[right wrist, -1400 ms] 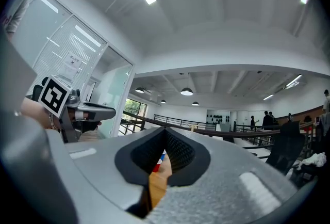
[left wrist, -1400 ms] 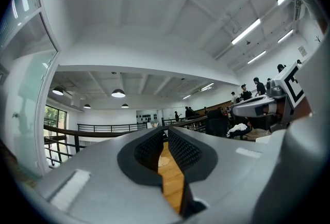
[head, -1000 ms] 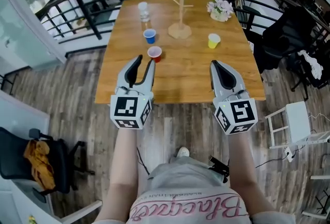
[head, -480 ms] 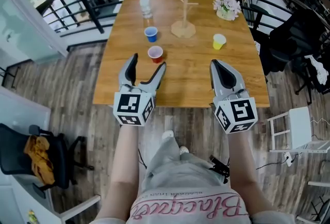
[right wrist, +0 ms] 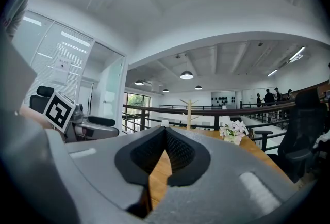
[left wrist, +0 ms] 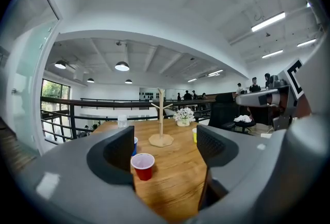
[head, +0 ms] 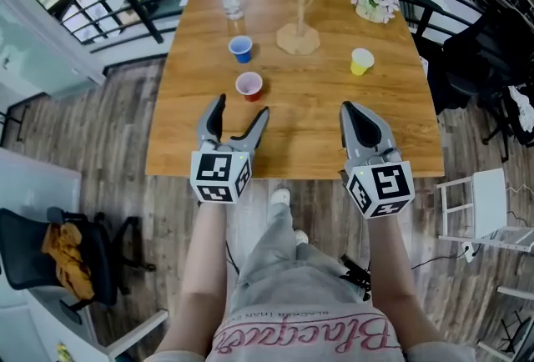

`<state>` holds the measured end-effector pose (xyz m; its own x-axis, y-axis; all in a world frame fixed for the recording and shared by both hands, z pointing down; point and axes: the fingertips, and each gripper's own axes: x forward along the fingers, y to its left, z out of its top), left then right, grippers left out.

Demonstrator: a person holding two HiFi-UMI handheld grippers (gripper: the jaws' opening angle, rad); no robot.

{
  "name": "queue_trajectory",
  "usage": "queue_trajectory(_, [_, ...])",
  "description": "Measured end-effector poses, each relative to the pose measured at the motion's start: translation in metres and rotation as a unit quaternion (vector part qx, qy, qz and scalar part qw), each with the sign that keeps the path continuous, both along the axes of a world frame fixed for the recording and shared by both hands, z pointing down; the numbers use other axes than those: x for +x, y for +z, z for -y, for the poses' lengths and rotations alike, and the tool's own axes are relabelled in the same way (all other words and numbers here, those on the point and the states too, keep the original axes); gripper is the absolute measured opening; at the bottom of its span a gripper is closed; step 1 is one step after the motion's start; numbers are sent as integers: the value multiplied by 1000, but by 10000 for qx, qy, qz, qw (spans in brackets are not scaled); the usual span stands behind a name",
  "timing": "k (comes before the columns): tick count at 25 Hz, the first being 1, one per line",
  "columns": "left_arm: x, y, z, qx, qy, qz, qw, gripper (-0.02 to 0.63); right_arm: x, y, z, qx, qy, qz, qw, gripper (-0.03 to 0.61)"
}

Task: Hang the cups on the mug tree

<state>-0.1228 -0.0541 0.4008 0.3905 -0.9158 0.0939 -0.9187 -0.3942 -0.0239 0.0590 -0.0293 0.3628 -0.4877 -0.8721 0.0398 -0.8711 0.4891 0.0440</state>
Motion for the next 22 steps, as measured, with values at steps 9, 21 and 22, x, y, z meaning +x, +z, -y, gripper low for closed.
queue_trajectory(9, [-12, 77, 50, -900, -174, -6, 9958, 383, -5, 51, 49, -594, 98, -11, 9982, 0])
queue_trajectory(21, [-21, 163, 96, -1815, -303, 3, 9829, 380, 2, 105, 96, -1233, 268, -136, 9919, 0])
queue_trajectory(22, [-21, 167, 100, -1854, -319, 14, 9821, 380, 2, 108, 100, -1274, 274, -146, 9914, 1])
